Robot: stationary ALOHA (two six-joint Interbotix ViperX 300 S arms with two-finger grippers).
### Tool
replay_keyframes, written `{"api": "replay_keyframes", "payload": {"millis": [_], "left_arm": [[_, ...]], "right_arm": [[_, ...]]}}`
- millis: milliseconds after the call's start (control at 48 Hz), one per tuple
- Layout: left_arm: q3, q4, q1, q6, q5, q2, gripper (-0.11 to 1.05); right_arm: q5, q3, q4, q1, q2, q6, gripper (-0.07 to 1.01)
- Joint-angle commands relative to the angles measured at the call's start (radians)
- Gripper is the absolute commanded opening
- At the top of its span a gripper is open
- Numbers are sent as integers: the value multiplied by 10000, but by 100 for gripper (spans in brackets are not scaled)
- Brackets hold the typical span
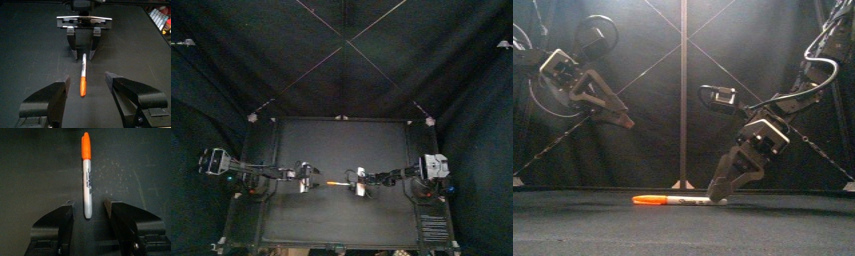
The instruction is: Uncap the pen
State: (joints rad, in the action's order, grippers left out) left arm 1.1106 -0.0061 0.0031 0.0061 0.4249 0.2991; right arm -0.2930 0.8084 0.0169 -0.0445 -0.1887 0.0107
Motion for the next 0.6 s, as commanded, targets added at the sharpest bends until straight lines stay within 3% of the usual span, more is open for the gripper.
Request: {"api": "replay_keyframes", "payload": {"millis": [21,250,354,604], "left_arm": [[-337,15,0,15,92,-153,91],[-706,0,0,-15,-46,-568,92],[-1058,15,0,-15,-276,-828,92],[-1979,46,199,0,-1718,-1595,92]], "right_arm": [[15,-153,61,-15,46,-15,80],[31,-123,61,0,138,-15,57],[31,-215,15,-77,491,-31,54],[261,-245,-199,-199,1841,-123,54]]}}
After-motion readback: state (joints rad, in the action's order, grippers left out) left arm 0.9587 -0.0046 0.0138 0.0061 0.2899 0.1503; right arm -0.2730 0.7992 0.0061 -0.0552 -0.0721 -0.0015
